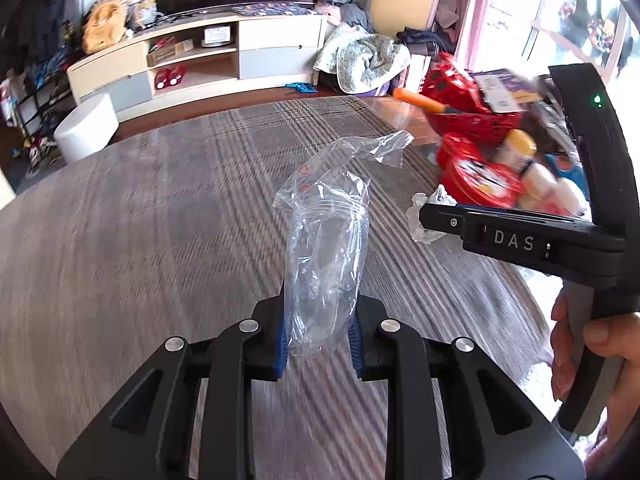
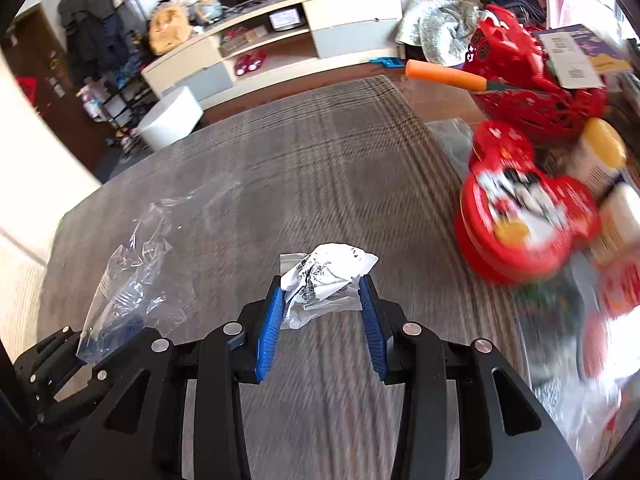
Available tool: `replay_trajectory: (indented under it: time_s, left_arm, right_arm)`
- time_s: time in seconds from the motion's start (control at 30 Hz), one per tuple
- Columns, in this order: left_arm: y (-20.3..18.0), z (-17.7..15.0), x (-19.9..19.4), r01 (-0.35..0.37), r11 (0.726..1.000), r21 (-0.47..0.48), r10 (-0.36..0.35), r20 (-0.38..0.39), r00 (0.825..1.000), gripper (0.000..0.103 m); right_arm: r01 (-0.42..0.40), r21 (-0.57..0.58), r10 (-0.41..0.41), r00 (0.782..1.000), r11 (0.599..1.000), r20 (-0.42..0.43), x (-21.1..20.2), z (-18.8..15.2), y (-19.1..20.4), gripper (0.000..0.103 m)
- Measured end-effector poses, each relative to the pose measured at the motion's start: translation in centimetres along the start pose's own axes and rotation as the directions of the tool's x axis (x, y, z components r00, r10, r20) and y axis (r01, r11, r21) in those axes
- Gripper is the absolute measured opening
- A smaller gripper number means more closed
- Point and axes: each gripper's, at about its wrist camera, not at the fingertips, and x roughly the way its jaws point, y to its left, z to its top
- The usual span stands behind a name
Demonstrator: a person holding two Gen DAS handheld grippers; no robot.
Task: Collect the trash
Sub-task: 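Carry the foil wrapper and plastic cup to the gray bin and open both grippers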
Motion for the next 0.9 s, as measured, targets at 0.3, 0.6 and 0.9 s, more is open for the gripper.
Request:
replay_trajectory:
  time_s: [0.3, 0.6, 0.9]
  left_arm:
    - [-1.8, -11.5, -11.1, 0.01, 0.996, -0.089, -0.006, 0.055, 0.998, 0.023]
    - [-2.6, -23.5, -15.5, -0.044, 0.991, -0.129, 0.052, 0.058, 0.997, 0.023]
    - [-2.0, -31.0, -11.5, -0.073, 0.976, -0.205, 0.069, -0.024, 0.997, 0.023]
  right_arm:
    - [-0.029, -0.075, 0.032, 0.999, 0.997, 0.035, -9.0, -10.2, 4.0, 0.039]
    - [-0.047, -0.138, 0.053, 0.998, 0.989, 0.04, -12.1, -22.3, 5.9, 0.039]
    - [-0.062, -0.096, 0.059, 0.998, 0.993, -0.034, -7.1, -30.1, 4.9, 0.039]
